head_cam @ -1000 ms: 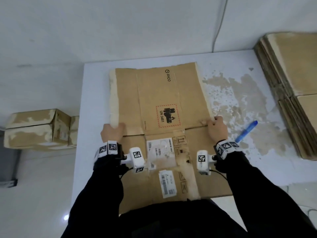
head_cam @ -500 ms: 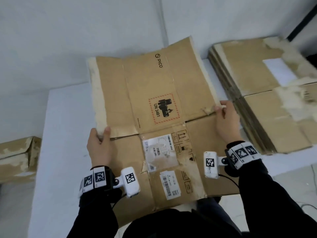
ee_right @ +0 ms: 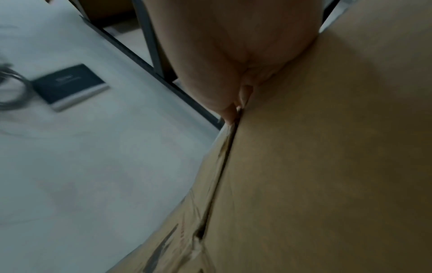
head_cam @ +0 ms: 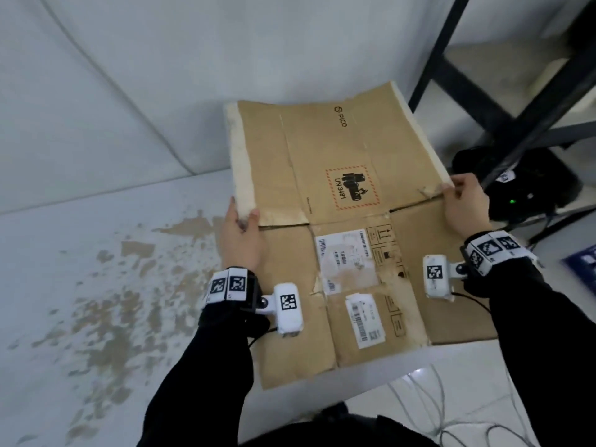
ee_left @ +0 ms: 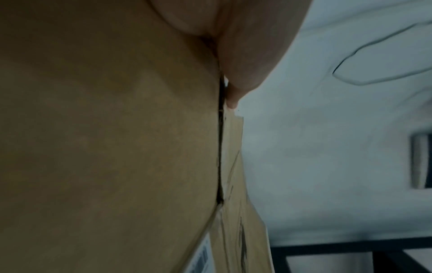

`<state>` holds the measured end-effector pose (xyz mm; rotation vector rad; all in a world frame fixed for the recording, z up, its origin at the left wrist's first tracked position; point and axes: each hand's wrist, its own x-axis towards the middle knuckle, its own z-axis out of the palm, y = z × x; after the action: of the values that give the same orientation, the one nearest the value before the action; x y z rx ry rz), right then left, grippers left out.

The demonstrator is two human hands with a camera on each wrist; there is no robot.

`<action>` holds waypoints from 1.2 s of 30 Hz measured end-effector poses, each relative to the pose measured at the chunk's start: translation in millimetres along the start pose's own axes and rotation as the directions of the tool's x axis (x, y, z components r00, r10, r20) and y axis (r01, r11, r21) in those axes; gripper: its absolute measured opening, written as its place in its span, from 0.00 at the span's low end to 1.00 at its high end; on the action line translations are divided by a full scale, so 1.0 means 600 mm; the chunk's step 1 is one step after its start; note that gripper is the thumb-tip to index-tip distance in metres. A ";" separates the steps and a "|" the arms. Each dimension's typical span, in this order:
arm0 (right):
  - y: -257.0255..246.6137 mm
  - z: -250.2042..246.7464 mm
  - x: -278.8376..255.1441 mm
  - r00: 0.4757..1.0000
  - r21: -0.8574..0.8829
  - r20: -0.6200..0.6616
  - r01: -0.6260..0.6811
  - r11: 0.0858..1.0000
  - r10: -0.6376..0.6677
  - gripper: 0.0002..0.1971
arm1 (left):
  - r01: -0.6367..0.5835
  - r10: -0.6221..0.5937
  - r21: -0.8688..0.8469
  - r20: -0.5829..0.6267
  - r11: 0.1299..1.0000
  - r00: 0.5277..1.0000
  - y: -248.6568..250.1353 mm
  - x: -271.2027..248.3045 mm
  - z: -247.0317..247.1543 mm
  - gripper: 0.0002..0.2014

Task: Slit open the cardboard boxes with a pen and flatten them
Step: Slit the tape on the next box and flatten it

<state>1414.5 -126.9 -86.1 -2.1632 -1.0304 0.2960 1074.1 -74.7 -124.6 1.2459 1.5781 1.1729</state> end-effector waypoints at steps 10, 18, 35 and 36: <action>0.105 0.040 0.143 0.981 -0.322 0.192 0.023 0.947 0.041 0.22 | 0.097 -0.084 0.192 -0.075 0.977 0.994 -0.045 0.020 0.223 0.23; 0.068 0.128 0.039 0.867 -0.446 0.479 0.107 0.889 0.136 0.41 | -0.024 -0.090 0.415 0.253 0.910 0.963 -0.074 0.015 0.221 0.38; 0.042 0.141 0.003 0.806 -0.423 0.575 0.143 0.895 0.143 0.44 | 0.377 -0.427 0.203 0.370 0.904 0.825 -0.094 -0.110 0.029 0.25; 0.032 0.140 -0.018 0.811 -0.329 0.583 0.177 0.927 0.052 0.38 | 0.433 -0.464 0.165 0.313 0.886 0.829 -0.104 -0.155 -0.001 0.20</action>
<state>1378.8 -100.8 -160.8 -2.4246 -1.6089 0.8377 1077.3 -171.2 -181.3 0.9874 1.5495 0.5538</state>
